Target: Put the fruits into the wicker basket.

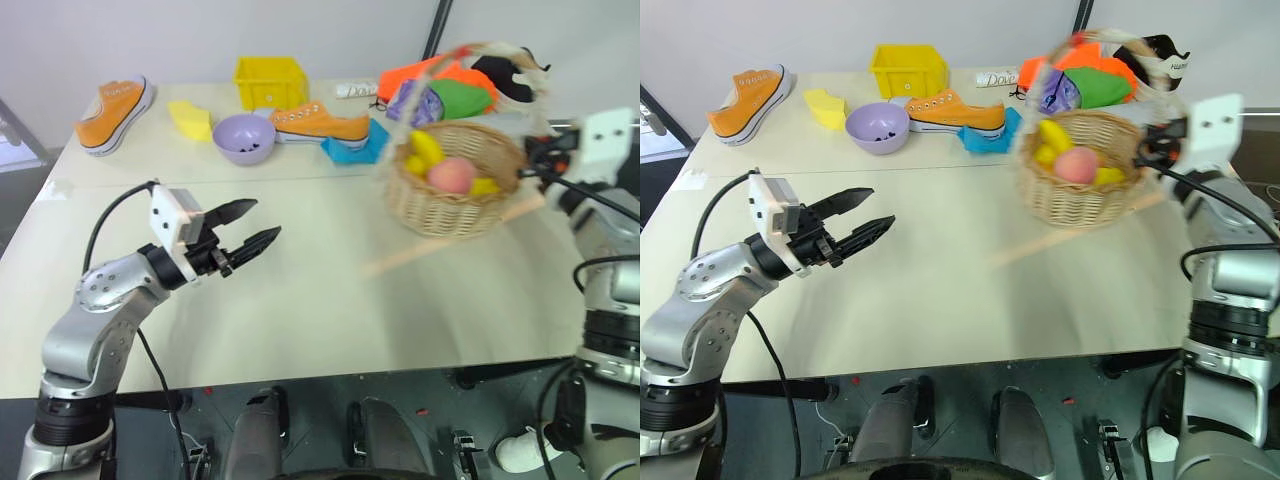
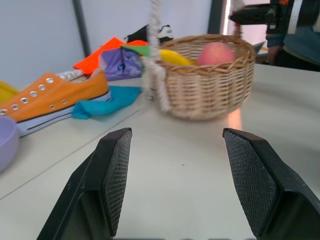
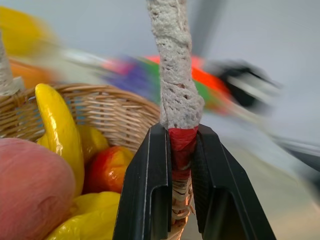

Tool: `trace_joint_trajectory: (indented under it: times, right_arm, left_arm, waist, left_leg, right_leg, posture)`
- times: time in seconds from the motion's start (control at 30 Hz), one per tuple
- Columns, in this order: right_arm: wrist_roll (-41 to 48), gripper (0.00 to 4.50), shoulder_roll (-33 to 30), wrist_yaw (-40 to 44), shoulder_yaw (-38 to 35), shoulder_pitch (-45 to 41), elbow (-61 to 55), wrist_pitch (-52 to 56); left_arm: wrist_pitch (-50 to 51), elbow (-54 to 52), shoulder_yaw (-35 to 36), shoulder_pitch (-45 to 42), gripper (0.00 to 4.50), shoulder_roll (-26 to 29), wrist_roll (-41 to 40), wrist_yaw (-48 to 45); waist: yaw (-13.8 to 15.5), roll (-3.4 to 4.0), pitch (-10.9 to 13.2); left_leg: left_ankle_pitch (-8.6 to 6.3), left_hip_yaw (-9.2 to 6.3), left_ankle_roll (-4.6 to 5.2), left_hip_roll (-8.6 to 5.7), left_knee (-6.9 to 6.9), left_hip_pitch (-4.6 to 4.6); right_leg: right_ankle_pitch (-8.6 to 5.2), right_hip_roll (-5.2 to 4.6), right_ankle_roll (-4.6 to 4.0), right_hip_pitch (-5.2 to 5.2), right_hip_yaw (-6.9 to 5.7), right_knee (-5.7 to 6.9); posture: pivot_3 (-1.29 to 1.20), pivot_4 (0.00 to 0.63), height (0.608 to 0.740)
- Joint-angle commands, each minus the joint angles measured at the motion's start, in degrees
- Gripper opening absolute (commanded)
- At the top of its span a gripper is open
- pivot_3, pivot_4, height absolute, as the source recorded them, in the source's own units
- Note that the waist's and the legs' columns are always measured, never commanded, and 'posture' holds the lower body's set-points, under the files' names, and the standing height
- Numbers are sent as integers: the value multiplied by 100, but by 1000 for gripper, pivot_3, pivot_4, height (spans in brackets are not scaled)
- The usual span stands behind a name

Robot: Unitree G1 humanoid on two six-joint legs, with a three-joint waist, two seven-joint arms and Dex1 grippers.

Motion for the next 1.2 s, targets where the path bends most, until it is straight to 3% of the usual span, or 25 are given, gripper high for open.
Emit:
trace_joint_trajectory:
  times: [0.03,0.3,0.53,0.77,0.97,1.2]
  right_arm:
    - [-63,32,-111,-430,-515,21,262,-560]
    - [142,3824,4,-364,-620,456,33,-769]
    - [733,3824,25,936,-1067,2187,-516,-1514]
    - [1234,3824,73,2081,-660,3446,-1544,-1609]
    - [1245,3824,324,2393,300,3559,-2113,-1411]
    - [1119,3824,509,2438,1088,2886,-1944,-1333]
  left_arm:
    - [-197,24,-68,-159,3130,-50,95,-57]
    - [-281,125,-49,-65,3130,-105,174,-20]
    - [-548,714,298,488,3130,-249,637,555]
    - [-1120,1371,617,979,3130,-347,1267,1038]
    - [-1319,1448,692,1231,3130,-470,1390,1188]
    - [-1195,1216,807,1548,3130,-446,1271,1189]
  waist:
    - [-52,4,-2]
    - [-59,13,-4]
    - [37,15,-7]
    - [-20,21,-13]
    - [-49,20,-14]
    - [-42,19,-14]
  left_leg:
    - [0,-1,0,0,-1,0]
    - [2,-3,-2,1,-2,6]
    - [1,-9,-1,-1,-2,6]
    - [-1,-15,-2,4,0,19]
    - [-1,-20,-2,9,-4,24]
    - [-3,-18,-1,8,-4,22]
  right_leg:
    - [0,1,0,1,0,2]
    - [0,6,3,5,1,5]
    - [-2,4,5,15,-1,-1]
    - [-4,-1,0,16,8,-2]
    - [-8,-1,-7,19,7,-2]
    - [-13,-14,-18,17,8,-3]
  posture:
    - [0,150,740]
    - [0,150,740]
    - [0,150,740]
    - [0,150,740]
    - [0,150,740]
    - [0,150,740]
